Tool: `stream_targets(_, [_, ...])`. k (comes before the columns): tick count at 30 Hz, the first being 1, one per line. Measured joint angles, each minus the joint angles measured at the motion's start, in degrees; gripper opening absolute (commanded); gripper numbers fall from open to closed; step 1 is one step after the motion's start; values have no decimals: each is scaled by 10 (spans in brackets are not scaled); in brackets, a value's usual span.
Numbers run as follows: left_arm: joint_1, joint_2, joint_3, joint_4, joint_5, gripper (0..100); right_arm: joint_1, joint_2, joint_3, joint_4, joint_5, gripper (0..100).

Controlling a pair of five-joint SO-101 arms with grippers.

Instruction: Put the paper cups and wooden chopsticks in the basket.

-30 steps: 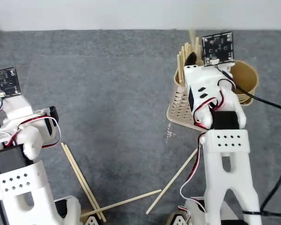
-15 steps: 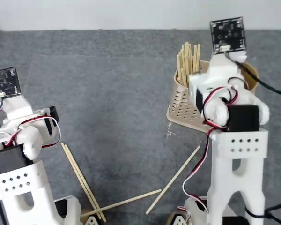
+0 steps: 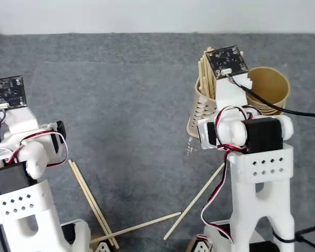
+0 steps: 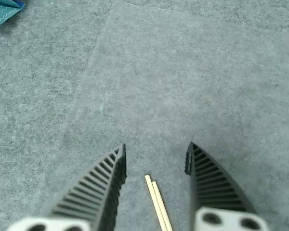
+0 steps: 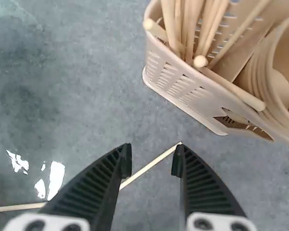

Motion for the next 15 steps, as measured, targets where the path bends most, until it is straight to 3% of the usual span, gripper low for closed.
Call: stream_targets(15, [0,0,133,0,-62,194,-25,-158,287,-18,13,154])
